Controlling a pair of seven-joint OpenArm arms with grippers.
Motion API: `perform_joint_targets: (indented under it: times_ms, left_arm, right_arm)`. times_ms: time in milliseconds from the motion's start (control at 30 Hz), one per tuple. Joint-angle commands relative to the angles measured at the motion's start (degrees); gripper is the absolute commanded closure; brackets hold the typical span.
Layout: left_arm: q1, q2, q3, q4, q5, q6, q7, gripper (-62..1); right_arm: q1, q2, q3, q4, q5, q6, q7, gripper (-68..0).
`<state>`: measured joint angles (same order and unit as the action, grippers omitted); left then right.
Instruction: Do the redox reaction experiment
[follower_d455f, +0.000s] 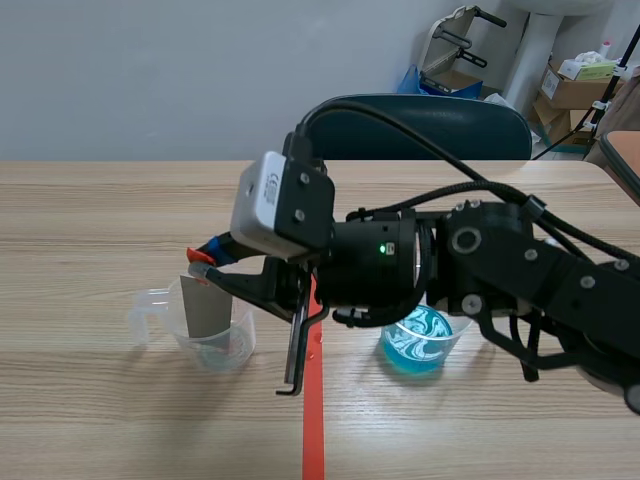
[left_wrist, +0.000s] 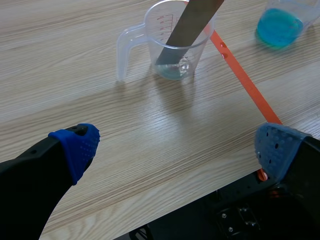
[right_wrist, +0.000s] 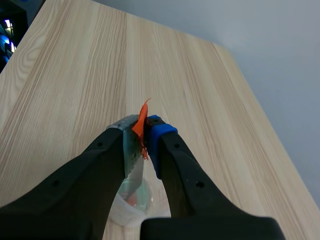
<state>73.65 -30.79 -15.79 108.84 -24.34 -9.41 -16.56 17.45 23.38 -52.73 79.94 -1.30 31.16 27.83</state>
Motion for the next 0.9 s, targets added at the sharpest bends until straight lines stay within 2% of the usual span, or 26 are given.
perform_joint_targets:
  times_ms: [0,67,333,500,600,700,867]
  left_arm:
    - [0.1,0.3,-0.1,1.2,-0.3,-0.2,-0.6,-62.3]
    - [0.1,0.3,-0.1,1.2,-0.3,-0.2,-0.5,-62.3]
    - [0.1,0.3,-0.1,1.2,-0.3,-0.2,-0.5,-62.3]
    - [-0.1,0.3,-0.1,1.2,-0.3,-0.3,-0.3,-62.3]
    - [-0.5,0.3,-0.1,1.2,-0.3,-0.3,0.1,-62.3]
    - [-0.5,0.3,-0.1,1.2,-0.3,-0.3,0.0,-62.3]
    - [-2.0,0.3,-0.1,1.1,-0.3,-0.4,0.1,-62.3]
  right_arm:
    - [2.2,0.1,0.5,2.9,2.9,1.0,-1.2,-0.9]
    - [3.2,0.1,0.7,4.4,5.7,1.9,-4.2,-0.9]
    - [6.6,0.1,0.7,11.2,15.8,1.9,-17.9,-0.9]
    - [8.5,0.1,0.8,15.8,23.0,1.6,-29.1,-0.9]
    - [9.0,0.1,1.8,19.2,26.9,1.0,-36.7,-0.9]
    - [9.1,0.1,3.5,23.0,30.3,-1.1,-43.5,-0.9]
    - [9.4,0.1,6.6,28.8,34.1,-2.8,-51.4,-0.9]
